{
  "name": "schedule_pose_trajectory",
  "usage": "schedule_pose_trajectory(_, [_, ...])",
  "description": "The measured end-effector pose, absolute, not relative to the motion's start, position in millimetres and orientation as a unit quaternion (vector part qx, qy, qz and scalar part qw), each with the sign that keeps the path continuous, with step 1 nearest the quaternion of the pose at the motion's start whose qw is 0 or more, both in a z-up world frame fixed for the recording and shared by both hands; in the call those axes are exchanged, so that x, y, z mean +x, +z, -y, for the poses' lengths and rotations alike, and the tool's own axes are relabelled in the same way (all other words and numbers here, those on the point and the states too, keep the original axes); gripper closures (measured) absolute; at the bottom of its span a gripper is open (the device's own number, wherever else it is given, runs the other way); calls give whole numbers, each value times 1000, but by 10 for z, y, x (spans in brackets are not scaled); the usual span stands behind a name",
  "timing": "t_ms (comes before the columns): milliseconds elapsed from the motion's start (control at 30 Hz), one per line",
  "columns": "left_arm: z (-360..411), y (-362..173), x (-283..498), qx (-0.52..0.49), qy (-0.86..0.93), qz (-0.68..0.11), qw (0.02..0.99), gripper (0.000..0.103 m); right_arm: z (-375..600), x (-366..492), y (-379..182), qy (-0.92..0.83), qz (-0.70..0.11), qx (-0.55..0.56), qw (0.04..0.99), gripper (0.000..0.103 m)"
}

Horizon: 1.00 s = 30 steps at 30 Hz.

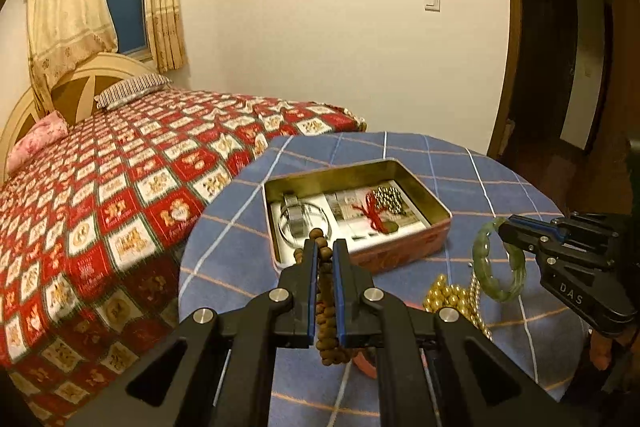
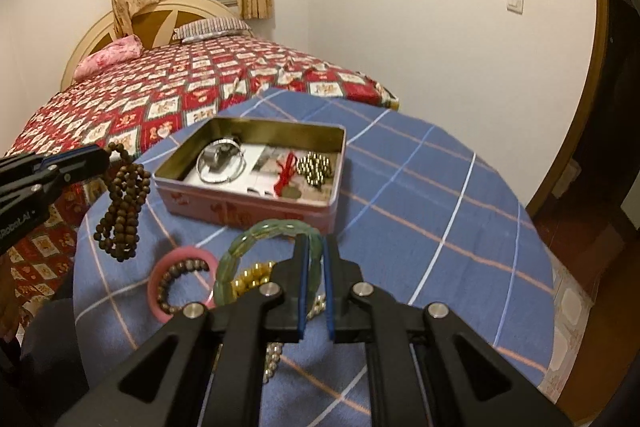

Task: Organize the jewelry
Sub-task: 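Carry the wooden bracelet and jade bangle over the pink tin and lower them in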

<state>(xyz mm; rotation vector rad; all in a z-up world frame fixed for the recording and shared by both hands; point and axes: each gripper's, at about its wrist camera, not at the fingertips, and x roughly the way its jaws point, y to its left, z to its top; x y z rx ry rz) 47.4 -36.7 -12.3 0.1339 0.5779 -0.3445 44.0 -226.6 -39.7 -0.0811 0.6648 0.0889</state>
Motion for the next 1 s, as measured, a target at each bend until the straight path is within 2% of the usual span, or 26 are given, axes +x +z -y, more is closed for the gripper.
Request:
schedule_pose_trajectory(433, [480, 149, 896, 98, -156, -250, 951, 97, 2190, 825, -152, 45, -299, -60, 951, 94])
schedule_pose_trajectory(1000, [740, 74, 1519, 124, -149, -258, 947, 97, 2137, 1357, -175, 39, -302, -70, 950, 94])
